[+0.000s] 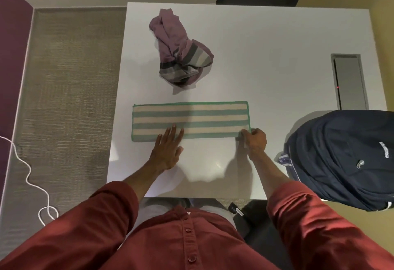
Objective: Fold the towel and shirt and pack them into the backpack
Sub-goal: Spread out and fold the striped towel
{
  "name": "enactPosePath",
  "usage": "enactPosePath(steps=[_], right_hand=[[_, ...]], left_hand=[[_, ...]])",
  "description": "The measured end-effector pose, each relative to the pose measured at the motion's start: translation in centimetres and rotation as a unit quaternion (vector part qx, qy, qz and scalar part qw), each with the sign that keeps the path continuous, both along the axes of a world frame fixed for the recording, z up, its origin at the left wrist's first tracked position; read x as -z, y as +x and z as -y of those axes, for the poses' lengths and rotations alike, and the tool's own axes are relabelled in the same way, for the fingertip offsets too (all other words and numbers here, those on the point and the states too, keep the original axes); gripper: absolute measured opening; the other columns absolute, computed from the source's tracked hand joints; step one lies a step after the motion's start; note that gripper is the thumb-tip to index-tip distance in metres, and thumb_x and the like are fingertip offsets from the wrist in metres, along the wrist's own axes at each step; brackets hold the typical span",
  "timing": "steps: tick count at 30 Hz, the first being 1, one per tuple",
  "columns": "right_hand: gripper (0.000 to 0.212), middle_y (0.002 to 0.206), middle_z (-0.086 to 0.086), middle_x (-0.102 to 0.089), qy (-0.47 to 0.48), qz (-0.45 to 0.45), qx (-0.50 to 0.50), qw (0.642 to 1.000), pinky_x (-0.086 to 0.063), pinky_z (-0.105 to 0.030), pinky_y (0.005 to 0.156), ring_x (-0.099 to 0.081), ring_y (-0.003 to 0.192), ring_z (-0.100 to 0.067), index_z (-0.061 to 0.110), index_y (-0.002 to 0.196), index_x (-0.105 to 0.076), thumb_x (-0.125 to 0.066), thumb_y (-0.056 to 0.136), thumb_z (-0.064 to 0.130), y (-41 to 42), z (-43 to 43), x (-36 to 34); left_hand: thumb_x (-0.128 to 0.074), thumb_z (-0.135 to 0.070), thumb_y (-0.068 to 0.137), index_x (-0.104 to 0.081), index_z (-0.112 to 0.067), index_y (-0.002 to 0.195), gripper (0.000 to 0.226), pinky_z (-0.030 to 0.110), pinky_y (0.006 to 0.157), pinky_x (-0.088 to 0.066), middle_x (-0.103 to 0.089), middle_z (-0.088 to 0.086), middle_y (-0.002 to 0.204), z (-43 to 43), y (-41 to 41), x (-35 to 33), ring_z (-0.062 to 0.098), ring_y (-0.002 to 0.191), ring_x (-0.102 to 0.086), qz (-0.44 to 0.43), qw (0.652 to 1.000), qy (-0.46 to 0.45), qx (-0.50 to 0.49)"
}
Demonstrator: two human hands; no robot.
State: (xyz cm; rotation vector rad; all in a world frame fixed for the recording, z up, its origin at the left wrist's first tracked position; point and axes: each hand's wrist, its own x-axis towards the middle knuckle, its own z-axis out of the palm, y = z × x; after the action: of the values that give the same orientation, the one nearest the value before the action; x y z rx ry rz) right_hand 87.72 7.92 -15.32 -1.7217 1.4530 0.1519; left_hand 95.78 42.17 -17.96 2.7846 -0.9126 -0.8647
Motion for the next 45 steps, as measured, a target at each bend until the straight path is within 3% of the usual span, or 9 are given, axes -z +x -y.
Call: enactPosePath(steps=[6,14,20,23,27,31,34,39,45], right_hand=[[0.018,0.100,-0.007,-0.068,-0.052,0.026,0.065,0.996,-0.055,-0.036,0.085,-0.064,0.090,-0.032,0.008,0.114,-0.066,-0.067,0.096,0.011,-0.9,-0.7,-0.9],[0.006,0.092,-0.004,-0.067,-0.116,0.125,0.039,0.985,-0.054,-0.040,0.076,-0.063,0.083,-0.027,0.012,0.100,-0.062,-0.067,0.097,0.016,0.1,-2.6,-3.2],[0.007,0.088,-0.001,-0.068,-0.113,0.198,-0.091,0.970,-0.054,-0.036,0.071,-0.063,0.078,-0.019,0.018,0.096,-0.066,-0.071,0.093,0.022,2.5,-6.3,-4.6],[0.011,0.093,0.003,-0.069,-0.108,0.216,-0.148,0.959,-0.056,-0.036,0.073,-0.066,0.083,-0.020,0.023,0.102,-0.067,-0.070,0.092,0.026,3.7,-9.1,-4.9],[0.014,0.100,0.005,-0.069,-0.113,0.212,-0.214,0.947,-0.049,-0.033,0.072,-0.063,0.084,-0.019,0.020,0.110,-0.069,-0.070,0.097,0.026,5.1,-12.7,-5.2],[0.007,0.102,0.008,-0.066,-0.131,0.216,-0.306,0.918,-0.044,-0.033,0.069,-0.059,0.086,-0.015,0.022,0.108,-0.065,-0.065,0.104,0.028,5.5,-16.4,-5.4],[0.004,0.100,0.004,-0.065,-0.146,0.234,-0.372,0.886,-0.046,-0.037,0.069,-0.059,0.085,-0.018,0.019,0.106,-0.065,-0.066,0.104,0.022,5.6,-18.5,-4.8],[0.026,0.114,-0.004,-0.065,-0.245,0.187,-0.479,0.822,-0.047,-0.045,0.077,-0.059,0.098,-0.028,0.014,0.121,-0.063,-0.063,0.097,0.026,5.1,-19.8,-3.7],[0.073,0.157,-0.013,-0.044,-0.291,0.015,-0.491,0.821,-0.032,-0.059,0.120,-0.041,0.146,-0.035,0.014,0.156,-0.043,-0.063,0.091,0.040,3.7,-18.9,-1.9]], left_hand=[[-0.038,-0.043,0.115,0.003,-0.028,0.172,0.072,0.057,0.132,-0.006,0.012,0.010,0.179,1.8,-0.7,-0.2,0.032,0.166,0.005,-0.028,1.000,-0.007,0.011],[-0.030,-0.044,0.116,-0.002,-0.027,0.173,0.065,0.052,0.132,-0.011,0.009,0.008,0.180,2.6,-0.2,-1.0,0.032,0.166,0.004,-0.093,0.995,-0.036,-0.011],[-0.049,-0.032,0.114,-0.048,-0.026,0.162,0.048,0.042,0.129,-0.029,-0.039,0.006,0.171,1.1,1.9,-1.6,0.025,0.156,-0.038,-0.115,0.966,-0.190,-0.133],[-0.056,-0.033,0.112,-0.061,-0.022,0.151,0.041,0.042,0.119,-0.046,-0.061,0.005,0.152,1.2,3.6,-2.8,0.026,0.137,-0.059,-0.205,0.914,-0.257,-0.236],[-0.054,-0.047,0.110,-0.066,-0.016,0.136,0.042,0.039,0.083,-0.060,-0.074,0.012,0.130,2.5,6.1,-5.8,0.030,0.101,-0.075,-0.369,0.774,-0.313,-0.408],[-0.058,-0.066,0.101,-0.069,-0.022,0.134,0.056,0.046,0.086,-0.064,-0.078,0.008,0.120,3.4,7.9,-7.3,0.033,0.107,-0.077,-0.449,0.693,-0.319,-0.466],[-0.071,-0.049,0.101,-0.065,-0.018,0.137,0.048,0.048,0.086,-0.065,-0.077,0.015,0.122,3.2,8.4,-6.9,0.033,0.103,-0.076,-0.423,0.703,-0.327,-0.468],[-0.066,0.000,0.103,-0.051,-0.017,0.152,0.054,0.036,0.061,-0.065,-0.067,0.017,0.129,1.6,8.8,-5.5,0.031,0.099,-0.072,-0.338,0.733,-0.343,-0.481],[-0.064,0.002,0.103,-0.047,-0.018,0.157,0.060,0.033,0.061,-0.064,-0.061,0.017,0.131,-0.6,9.3,-5.3,0.027,0.101,-0.066,-0.295,0.722,-0.359,-0.513]])
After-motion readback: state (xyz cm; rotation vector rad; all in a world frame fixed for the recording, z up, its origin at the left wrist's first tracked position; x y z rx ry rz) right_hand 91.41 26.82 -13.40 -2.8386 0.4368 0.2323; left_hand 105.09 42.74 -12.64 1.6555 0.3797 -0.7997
